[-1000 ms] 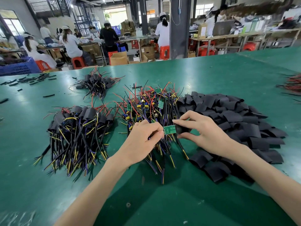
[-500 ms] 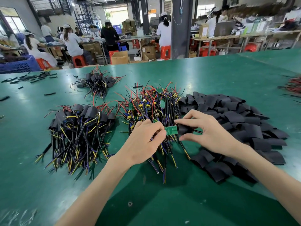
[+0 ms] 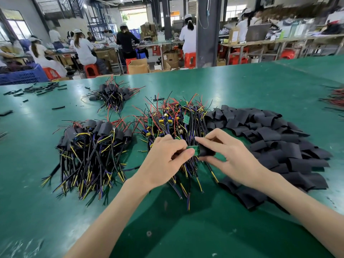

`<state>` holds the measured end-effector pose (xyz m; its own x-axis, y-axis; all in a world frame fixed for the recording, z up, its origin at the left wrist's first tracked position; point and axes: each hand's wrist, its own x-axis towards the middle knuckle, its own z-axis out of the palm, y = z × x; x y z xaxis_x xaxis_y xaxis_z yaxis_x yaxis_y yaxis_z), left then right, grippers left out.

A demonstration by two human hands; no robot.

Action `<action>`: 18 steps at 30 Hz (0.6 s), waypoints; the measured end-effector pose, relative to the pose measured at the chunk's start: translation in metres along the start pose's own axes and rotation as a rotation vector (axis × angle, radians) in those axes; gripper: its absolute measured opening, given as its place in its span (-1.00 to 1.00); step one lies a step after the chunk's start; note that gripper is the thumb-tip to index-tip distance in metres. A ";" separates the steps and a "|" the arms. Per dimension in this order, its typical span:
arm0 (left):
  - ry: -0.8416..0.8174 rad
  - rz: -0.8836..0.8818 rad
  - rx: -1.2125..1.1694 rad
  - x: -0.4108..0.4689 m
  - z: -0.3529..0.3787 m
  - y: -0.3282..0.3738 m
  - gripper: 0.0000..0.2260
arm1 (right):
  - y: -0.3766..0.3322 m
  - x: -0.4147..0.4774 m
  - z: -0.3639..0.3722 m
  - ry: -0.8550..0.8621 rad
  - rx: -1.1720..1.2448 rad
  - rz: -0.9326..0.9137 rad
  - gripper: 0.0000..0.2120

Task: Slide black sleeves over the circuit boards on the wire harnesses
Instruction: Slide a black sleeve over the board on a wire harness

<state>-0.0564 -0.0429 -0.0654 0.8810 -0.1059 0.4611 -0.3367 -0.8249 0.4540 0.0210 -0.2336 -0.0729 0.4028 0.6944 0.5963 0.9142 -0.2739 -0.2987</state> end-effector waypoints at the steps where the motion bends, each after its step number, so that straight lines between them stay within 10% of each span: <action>1: -0.002 0.025 0.049 0.000 0.000 -0.001 -0.68 | 0.001 0.001 -0.001 -0.026 0.019 0.003 -0.56; 18: 0.115 0.255 0.403 0.001 -0.003 0.000 -0.68 | -0.001 0.006 -0.011 -0.074 0.226 0.149 -0.54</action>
<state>-0.0566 -0.0412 -0.0634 0.7371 -0.2889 0.6109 -0.3614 -0.9324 -0.0049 0.0226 -0.2365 -0.0613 0.5204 0.7067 0.4793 0.8084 -0.2270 -0.5431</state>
